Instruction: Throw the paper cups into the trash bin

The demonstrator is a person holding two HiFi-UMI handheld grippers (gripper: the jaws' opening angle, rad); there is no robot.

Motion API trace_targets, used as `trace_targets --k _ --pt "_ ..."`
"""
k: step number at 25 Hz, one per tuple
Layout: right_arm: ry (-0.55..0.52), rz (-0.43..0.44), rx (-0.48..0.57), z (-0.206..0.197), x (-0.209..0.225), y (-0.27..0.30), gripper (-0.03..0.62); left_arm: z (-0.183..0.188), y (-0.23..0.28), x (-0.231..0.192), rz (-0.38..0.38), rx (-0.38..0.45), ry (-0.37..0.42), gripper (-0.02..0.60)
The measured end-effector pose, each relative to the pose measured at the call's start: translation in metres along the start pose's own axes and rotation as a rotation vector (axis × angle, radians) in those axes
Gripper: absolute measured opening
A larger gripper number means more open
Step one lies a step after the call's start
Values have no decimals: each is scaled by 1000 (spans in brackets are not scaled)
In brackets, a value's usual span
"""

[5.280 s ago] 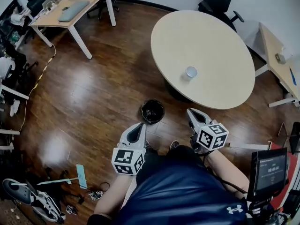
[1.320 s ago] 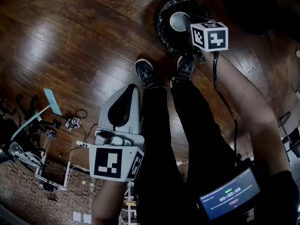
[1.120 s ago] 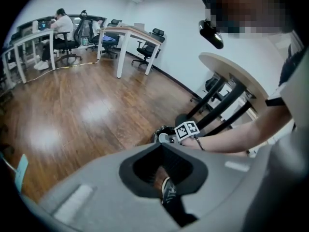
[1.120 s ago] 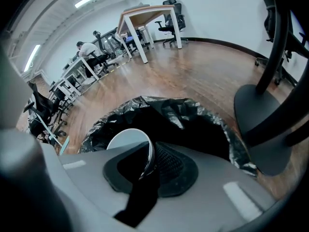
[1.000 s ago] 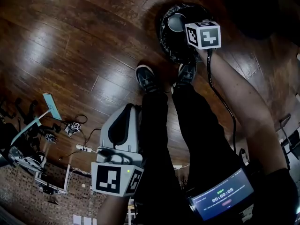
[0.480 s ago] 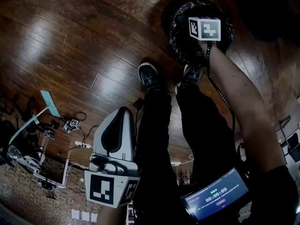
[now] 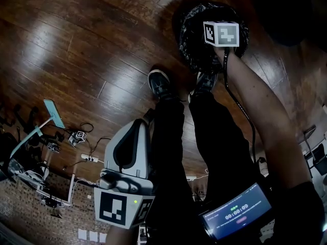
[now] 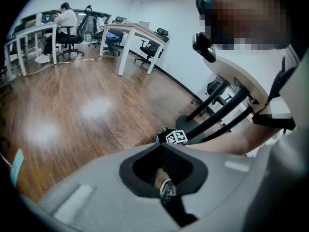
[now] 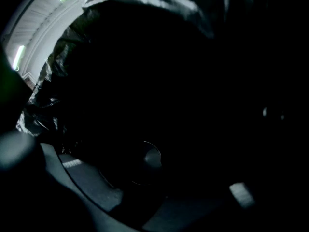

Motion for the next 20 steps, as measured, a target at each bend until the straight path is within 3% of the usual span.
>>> trace_targets --k 4,11,20 --pt "-5 11 74 19 -11 -32 101 12 -5 14 -8 34 4 3" --pt "0 43 111 38 -44 -126 41 51 -37 48 -55 91 19 3" --pt "11 116 186 43 -103 -287 17 112 -115 119 -171 165 168 3"
Point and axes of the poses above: the fingertips, and each gripper's own axes: y forward along the fingers, x to its right, z out of its top, the point moved 5 cm from there along -y, backward along the fingers, and after that the axes turned 10 degrees about -y, right-handed, at the moved point
